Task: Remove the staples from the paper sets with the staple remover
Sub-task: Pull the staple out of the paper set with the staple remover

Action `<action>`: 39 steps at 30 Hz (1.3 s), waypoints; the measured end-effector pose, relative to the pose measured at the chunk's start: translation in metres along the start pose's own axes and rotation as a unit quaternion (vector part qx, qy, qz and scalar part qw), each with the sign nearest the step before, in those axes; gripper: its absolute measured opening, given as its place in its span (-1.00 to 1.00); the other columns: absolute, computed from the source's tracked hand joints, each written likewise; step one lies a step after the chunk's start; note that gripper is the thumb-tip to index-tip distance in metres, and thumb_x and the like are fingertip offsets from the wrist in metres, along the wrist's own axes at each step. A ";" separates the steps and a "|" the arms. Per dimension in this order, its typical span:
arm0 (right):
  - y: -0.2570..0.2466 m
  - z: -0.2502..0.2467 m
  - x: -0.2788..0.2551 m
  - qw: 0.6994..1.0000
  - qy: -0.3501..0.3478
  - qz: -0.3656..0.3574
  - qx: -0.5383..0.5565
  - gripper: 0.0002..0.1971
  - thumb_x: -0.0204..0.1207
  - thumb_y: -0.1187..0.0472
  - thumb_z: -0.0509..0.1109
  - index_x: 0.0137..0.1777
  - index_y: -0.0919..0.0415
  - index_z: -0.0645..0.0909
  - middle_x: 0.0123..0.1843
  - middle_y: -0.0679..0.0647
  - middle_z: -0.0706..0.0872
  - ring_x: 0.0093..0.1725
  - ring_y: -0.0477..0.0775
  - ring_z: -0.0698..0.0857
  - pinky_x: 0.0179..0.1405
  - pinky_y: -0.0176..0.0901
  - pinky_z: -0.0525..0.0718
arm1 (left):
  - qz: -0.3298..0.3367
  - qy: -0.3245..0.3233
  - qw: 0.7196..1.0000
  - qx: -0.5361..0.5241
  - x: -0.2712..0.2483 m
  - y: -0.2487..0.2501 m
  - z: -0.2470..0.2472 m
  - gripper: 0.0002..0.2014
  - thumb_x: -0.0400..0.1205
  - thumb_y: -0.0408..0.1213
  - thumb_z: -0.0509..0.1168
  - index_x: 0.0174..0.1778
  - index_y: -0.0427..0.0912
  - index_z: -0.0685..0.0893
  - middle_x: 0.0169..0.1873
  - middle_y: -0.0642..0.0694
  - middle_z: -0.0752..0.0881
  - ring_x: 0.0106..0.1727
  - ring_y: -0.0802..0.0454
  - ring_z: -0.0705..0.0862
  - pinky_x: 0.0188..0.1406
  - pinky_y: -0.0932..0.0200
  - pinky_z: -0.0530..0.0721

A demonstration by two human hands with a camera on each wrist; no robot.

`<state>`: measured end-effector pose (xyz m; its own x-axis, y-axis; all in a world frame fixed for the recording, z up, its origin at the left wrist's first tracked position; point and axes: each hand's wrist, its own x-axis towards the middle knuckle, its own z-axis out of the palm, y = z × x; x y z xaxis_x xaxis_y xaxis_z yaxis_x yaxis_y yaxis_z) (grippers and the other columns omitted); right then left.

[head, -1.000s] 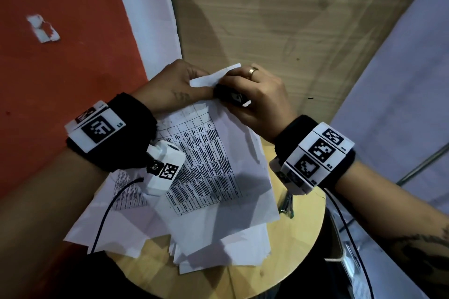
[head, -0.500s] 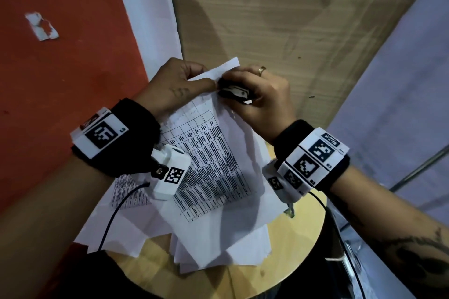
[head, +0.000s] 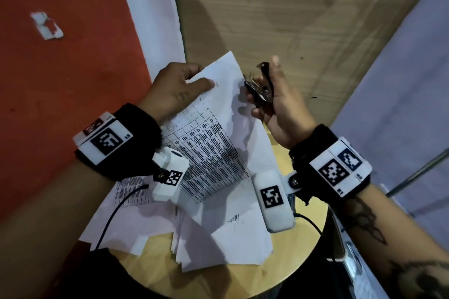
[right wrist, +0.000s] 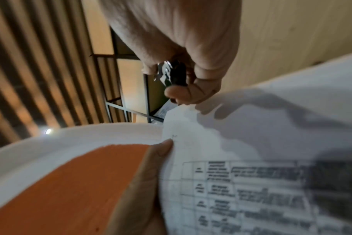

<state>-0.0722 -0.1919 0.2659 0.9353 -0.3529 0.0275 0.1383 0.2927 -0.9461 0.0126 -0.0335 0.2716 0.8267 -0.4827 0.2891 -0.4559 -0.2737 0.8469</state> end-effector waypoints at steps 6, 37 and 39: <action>0.011 0.020 -0.001 0.999 -0.033 0.031 0.011 -0.82 0.47 0.32 0.45 -0.21 0.15 0.48 -0.36 0.04 0.58 -0.44 -0.10 0.57 -0.61 -0.40 0.50 | 0.045 0.056 0.997 0.036 0.001 -0.002 0.005 -0.62 0.32 0.16 0.29 -0.27 -0.10 0.72 -0.26 -0.36 0.72 -0.31 0.01 0.56 -0.15 -0.14 0.64; 0.033 0.042 0.000 0.880 0.106 -0.396 -0.240 -0.58 0.26 0.34 0.45 0.12 0.14 0.48 -0.20 0.10 0.72 -0.29 0.12 0.69 -0.27 -0.21 0.59 | -0.004 0.124 0.990 -0.059 0.004 0.002 0.020 -0.55 0.19 0.09 0.29 -0.43 -0.32 0.65 -0.48 -0.15 0.48 -0.39 0.04 0.42 -0.36 0.14 0.35; 0.037 0.039 0.002 0.833 0.092 -0.457 -0.297 -0.51 0.26 0.36 0.50 0.11 0.07 0.38 -0.19 0.19 0.74 -0.26 0.20 0.71 -0.25 -0.24 0.56 | -0.016 0.114 0.990 -0.080 0.002 0.002 0.021 -0.66 0.21 0.04 0.30 -0.48 -0.22 0.67 -0.46 -0.16 0.48 -0.38 0.03 0.41 -0.36 0.13 0.34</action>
<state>-0.0526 -0.1469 0.2436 0.4534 -0.3333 0.8266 0.5283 -0.6464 -0.5504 0.0067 -0.0521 0.2645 0.9017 -0.2695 0.3382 -0.3845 -0.1418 0.9122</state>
